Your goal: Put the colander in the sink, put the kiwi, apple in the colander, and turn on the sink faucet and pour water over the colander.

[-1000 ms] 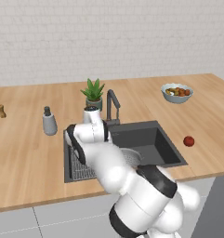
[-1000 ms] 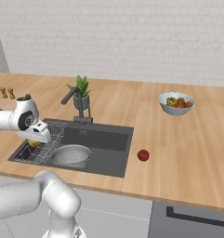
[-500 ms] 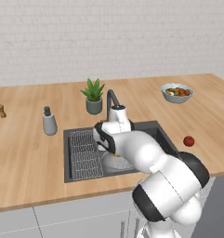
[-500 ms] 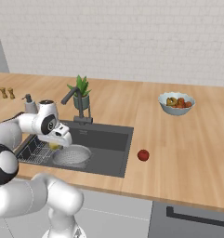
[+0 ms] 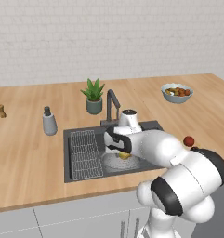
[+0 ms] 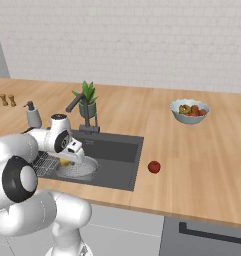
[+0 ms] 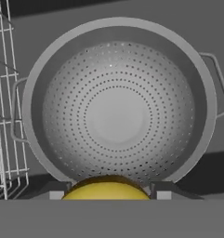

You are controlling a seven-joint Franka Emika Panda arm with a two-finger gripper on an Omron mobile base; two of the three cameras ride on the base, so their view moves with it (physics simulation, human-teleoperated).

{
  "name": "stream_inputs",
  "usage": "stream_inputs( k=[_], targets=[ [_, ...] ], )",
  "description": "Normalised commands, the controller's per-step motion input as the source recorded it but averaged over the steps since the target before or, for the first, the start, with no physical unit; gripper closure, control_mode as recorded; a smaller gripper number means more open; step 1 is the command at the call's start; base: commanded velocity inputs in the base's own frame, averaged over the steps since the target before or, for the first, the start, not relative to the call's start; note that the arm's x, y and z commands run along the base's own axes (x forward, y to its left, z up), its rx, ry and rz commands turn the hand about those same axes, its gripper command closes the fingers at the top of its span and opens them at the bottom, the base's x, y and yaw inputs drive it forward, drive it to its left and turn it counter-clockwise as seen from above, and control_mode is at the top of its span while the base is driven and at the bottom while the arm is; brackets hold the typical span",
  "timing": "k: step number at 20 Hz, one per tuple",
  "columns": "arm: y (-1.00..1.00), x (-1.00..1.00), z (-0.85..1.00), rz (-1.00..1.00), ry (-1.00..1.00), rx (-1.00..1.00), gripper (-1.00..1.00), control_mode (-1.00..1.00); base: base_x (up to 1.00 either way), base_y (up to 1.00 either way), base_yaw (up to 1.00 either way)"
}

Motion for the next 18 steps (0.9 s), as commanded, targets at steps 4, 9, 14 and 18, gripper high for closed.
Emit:
stream_inputs(
  k=[4,9,14,18],
  targets=[
    [0.0,0.0,-0.28,0.04,-0.05,0.05,1.0,-1.0,0.0,0.0,0.0],
    [-0.01,0.0,-0.26,0.04,-0.06,0.04,1.0,-1.0,0.0,0.0,0.0],
    [0.0,0.0,-0.19,0.03,-0.07,0.02,1.0,-1.0,0.0,0.0,0.0],
    [0.0,0.0,-0.18,0.02,-0.06,0.0,1.0,-1.0,0.0,0.0,0.0]
  ],
)
